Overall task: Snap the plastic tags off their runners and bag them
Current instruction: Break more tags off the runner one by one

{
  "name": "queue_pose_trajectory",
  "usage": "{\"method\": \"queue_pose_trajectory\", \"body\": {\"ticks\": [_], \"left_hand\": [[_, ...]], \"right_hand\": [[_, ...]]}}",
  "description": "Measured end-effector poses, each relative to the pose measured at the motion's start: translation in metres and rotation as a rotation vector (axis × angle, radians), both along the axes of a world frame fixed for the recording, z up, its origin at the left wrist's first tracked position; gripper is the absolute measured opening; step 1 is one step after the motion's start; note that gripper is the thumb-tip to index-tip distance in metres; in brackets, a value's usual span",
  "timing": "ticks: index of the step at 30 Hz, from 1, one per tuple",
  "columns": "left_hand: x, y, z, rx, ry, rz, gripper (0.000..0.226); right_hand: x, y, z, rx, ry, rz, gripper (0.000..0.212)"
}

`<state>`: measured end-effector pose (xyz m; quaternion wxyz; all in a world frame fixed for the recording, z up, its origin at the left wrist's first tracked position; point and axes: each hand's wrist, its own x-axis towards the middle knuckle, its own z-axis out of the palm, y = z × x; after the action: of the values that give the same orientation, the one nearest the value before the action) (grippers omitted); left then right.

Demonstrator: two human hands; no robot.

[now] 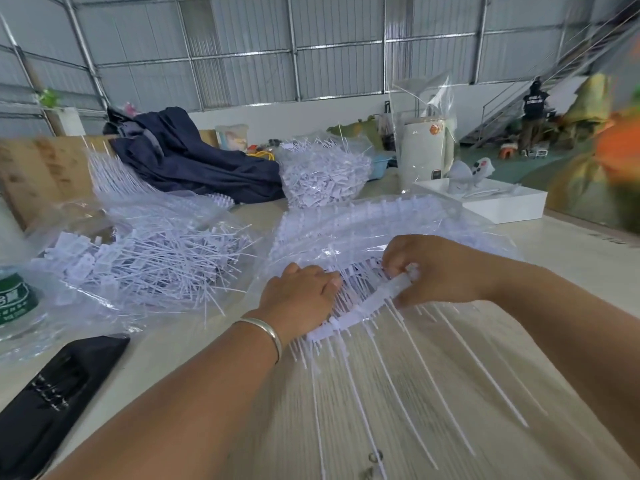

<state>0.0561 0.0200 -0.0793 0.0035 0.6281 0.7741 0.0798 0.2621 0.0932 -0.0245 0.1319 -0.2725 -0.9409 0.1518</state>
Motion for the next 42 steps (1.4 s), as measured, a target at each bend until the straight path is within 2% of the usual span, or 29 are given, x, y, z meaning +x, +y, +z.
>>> {"method": "queue_pose_trajectory", "body": {"ticks": [2,5,10,13,15,19,20,22,23,24,26,27,29,31,35,38,40,42], "left_hand": [[0.002,0.000,-0.001,-0.005,-0.001,-0.009,0.046],[0.006,-0.002,-0.002,-0.018,0.040,-0.014,0.044],[0.005,-0.003,-0.007,-0.087,0.135,-0.021,0.049],[0.007,-0.005,-0.012,-0.043,0.157,-0.002,0.049],[0.009,-0.010,-0.014,0.041,0.087,-0.032,0.044],[0.010,-0.023,0.000,0.185,-0.205,-0.048,0.031],[0.012,-0.026,0.007,0.236,-0.375,-0.039,0.025],[0.020,-0.036,0.027,0.340,-0.994,0.019,0.023],[0.020,-0.041,0.037,0.332,-1.293,0.030,0.028],[0.020,-0.046,0.047,0.287,-1.500,-0.014,0.038],[0.018,-0.059,0.064,0.228,-1.722,-0.163,0.053],[0.015,-0.064,0.070,0.242,-1.759,-0.211,0.056],[0.012,-0.070,0.079,0.299,-1.762,-0.196,0.061],[0.009,-0.072,0.081,0.321,-1.683,-0.126,0.065],[0.009,-0.066,0.062,0.314,-1.418,0.005,0.027],[0.009,-0.054,0.043,0.343,-1.327,0.058,0.017],[0.009,-0.045,0.031,0.362,-1.299,0.113,0.018],[0.012,-0.040,0.019,0.348,-1.285,0.136,0.018]], "right_hand": [[0.011,-0.008,0.012,-0.054,0.027,-0.021,0.016],[0.017,-0.026,0.024,0.021,0.020,-0.044,0.011],[0.022,-0.071,0.042,0.132,0.063,-0.014,0.039],[0.033,-0.092,0.061,0.204,0.136,0.003,0.042],[0.038,-0.103,0.072,0.272,0.116,0.012,0.042],[0.055,-0.107,0.093,0.433,0.079,-0.057,0.038],[0.059,-0.107,0.098,0.495,0.066,-0.070,0.041],[0.061,-0.109,0.103,0.605,0.024,-0.091,0.049],[0.060,-0.110,0.104,0.644,-0.006,-0.102,0.050],[0.058,-0.111,0.103,0.680,-0.045,-0.117,0.051],[0.052,-0.105,0.098,0.770,-0.143,-0.167,0.052],[0.048,-0.100,0.094,0.814,-0.197,-0.199,0.051],[0.041,-0.087,0.086,0.857,-0.289,-0.258,0.050],[0.033,-0.072,0.075,0.868,-0.338,-0.284,0.051],[0.007,-0.039,0.056,0.896,-0.461,-0.255,0.048],[-0.019,-0.018,0.041,0.935,-0.551,-0.307,0.042],[-0.031,-0.005,0.026,0.863,-0.560,-0.338,0.038],[-0.038,0.009,0.005,0.670,-0.450,-0.317,0.029]]}}
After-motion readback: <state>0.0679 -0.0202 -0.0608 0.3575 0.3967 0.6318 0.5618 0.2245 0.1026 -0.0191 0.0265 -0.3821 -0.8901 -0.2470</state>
